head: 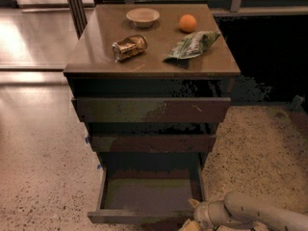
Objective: Close bottom drawer
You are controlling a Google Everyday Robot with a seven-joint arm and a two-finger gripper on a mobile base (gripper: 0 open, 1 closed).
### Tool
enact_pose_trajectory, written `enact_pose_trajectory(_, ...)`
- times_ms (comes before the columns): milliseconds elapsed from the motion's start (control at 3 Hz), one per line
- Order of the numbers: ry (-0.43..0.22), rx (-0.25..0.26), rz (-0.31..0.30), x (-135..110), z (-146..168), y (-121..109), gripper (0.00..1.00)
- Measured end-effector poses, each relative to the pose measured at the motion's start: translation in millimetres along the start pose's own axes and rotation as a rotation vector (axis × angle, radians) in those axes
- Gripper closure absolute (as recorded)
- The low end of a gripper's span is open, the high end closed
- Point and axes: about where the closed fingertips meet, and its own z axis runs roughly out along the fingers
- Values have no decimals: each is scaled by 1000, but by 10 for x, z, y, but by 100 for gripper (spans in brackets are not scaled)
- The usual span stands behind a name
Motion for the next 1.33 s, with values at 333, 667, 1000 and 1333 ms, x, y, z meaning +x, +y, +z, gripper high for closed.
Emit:
enact_pose_trajectory(333, -15, -31, 20, 108, 109, 60, 0)
enact_pose_trajectory(667, -40, -75, 53, 294, 285, 142, 0)
enact_pose_trajectory(1000, -42, -69, 62, 313, 237, 276, 0)
enact_pose_trajectory(1333, -58, -101, 101, 491, 340, 423, 0)
